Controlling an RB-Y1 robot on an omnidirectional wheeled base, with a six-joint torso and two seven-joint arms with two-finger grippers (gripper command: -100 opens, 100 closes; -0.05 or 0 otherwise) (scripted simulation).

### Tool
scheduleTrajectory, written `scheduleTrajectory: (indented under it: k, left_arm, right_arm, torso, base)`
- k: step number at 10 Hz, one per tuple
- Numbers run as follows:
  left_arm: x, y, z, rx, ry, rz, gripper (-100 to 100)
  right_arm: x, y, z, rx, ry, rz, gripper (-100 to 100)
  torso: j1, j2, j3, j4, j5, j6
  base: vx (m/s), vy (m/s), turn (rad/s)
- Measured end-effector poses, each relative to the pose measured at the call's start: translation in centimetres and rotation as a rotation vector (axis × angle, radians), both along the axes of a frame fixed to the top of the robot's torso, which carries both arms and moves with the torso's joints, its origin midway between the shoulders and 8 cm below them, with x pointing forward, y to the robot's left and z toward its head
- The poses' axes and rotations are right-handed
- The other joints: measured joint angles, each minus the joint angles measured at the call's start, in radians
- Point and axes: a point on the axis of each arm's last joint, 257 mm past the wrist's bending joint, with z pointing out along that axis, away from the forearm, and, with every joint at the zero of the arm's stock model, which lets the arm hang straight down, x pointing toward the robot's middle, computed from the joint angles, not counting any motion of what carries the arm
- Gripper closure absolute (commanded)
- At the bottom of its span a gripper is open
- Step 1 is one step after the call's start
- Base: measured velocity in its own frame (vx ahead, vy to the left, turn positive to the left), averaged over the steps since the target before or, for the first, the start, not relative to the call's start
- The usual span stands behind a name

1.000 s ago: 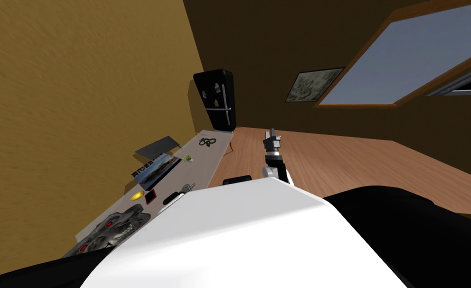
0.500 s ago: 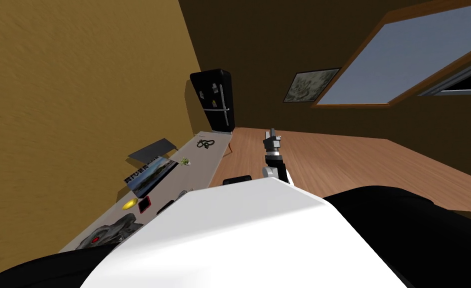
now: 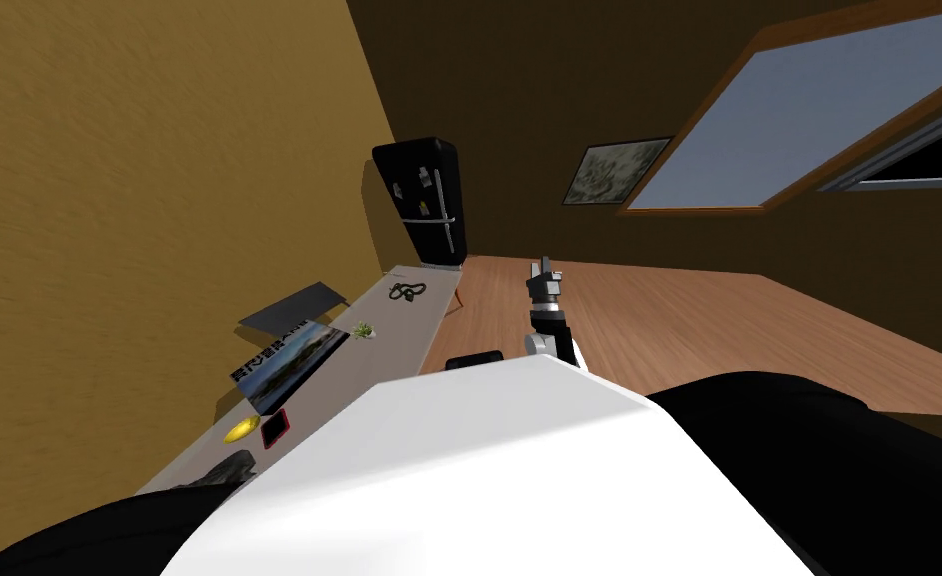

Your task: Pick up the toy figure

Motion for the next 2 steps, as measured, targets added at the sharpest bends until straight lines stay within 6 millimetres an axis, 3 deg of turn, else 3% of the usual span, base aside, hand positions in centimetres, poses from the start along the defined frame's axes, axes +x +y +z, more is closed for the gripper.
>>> scheduleTrajectory:
  k: [1, 2]
  left_arm:
    - [-1.19, -0.17, -0.15, -0.011, 0.007, 0.007, 100]
    - [-1.37, -0.21, -0.2, -0.013, 0.007, 0.009, 0]
  right_arm:
    - [0.0, 0.0, 0.0, 0.0, 0.0, 0.0, 0]
    - [0.0, 0.0, 0.0, 0.0, 0.0, 0.0, 0]
  torso:
    - [0.0, 0.0, 0.0, 0.0, 0.001, -0.001]
    - [0.001, 0.002, 0.001, 0.0, 0.0, 0.0]
  base:
    - [0.023, -0.002, 0.008]
    - [0.0, 0.0, 0.0]
